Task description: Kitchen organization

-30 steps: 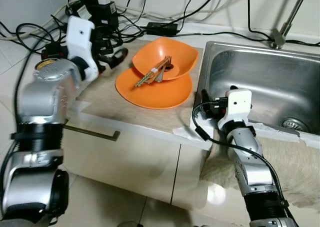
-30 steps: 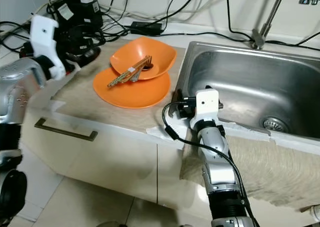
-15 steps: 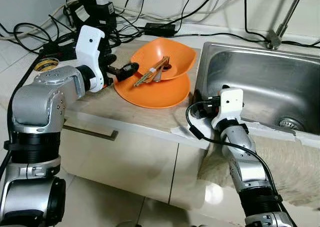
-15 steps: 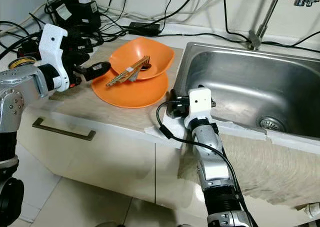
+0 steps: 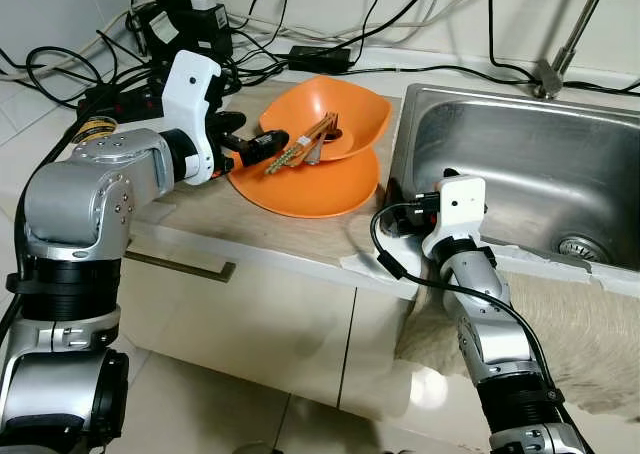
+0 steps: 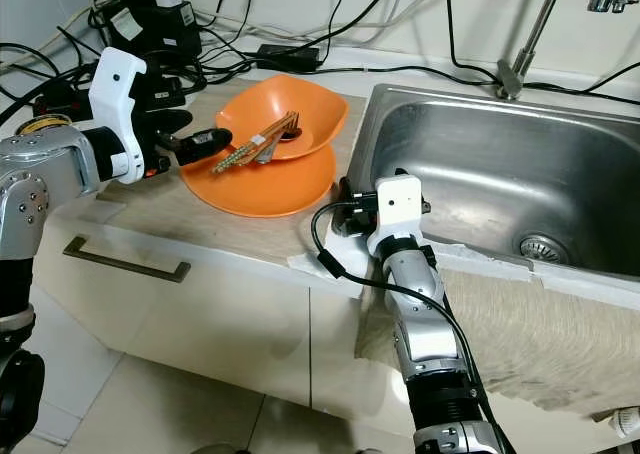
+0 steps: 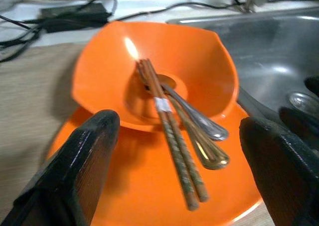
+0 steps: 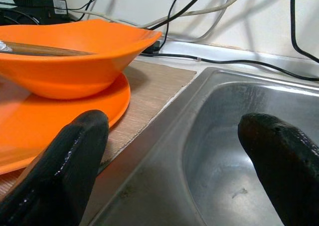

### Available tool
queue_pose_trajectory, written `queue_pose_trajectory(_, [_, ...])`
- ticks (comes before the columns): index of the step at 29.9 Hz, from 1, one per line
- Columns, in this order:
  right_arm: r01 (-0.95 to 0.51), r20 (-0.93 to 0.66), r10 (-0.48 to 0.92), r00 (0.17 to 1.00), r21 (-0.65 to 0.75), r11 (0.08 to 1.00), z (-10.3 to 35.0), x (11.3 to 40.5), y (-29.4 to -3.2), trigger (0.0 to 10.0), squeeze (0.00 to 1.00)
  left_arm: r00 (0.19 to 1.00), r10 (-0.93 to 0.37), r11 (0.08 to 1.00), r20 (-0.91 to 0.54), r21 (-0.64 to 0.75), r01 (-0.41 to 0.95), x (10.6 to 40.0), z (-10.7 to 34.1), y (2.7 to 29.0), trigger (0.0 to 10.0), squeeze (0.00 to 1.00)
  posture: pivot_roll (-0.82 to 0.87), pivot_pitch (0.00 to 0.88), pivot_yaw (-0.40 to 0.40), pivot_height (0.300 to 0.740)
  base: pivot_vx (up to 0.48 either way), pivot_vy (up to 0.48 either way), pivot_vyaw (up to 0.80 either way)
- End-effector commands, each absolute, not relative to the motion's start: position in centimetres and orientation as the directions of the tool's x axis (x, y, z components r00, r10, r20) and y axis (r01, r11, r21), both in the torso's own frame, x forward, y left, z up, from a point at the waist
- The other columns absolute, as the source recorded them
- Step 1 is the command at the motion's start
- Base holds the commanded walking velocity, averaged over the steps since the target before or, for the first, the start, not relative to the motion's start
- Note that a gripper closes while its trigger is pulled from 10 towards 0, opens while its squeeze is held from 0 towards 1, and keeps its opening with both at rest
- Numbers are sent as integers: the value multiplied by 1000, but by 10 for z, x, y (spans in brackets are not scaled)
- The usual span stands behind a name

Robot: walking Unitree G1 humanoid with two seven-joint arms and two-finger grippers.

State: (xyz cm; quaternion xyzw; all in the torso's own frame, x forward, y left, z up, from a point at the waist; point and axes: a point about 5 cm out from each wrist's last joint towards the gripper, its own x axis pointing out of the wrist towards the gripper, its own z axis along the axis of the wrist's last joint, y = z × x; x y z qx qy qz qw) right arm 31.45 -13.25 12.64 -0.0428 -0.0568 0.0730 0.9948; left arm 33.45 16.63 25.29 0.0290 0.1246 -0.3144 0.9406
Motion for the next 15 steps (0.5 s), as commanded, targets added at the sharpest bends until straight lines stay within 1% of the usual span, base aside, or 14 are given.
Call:
queue_pose_trajectory(1, [-138,65,143,988,-81,987,116,312,-134,10000,0,749,-615,776,-247,-18,631,334,261,160,10000,0,79,0,46,740,0,0,0])
queue_pose_trajectory(6, [-134,67,139,988,-79,988,116,311,-134,10000,0,716,-646,745,-266,-12,667,334,259,153,10000,0,76,0,51,740,0,0,0])
queue_pose_trajectory(15, [-128,65,133,989,-77,989,116,310,-135,10000,0,682,-672,714,-289,-5,700,334,261,150,10000,0,68,0,56,740,0,0,0])
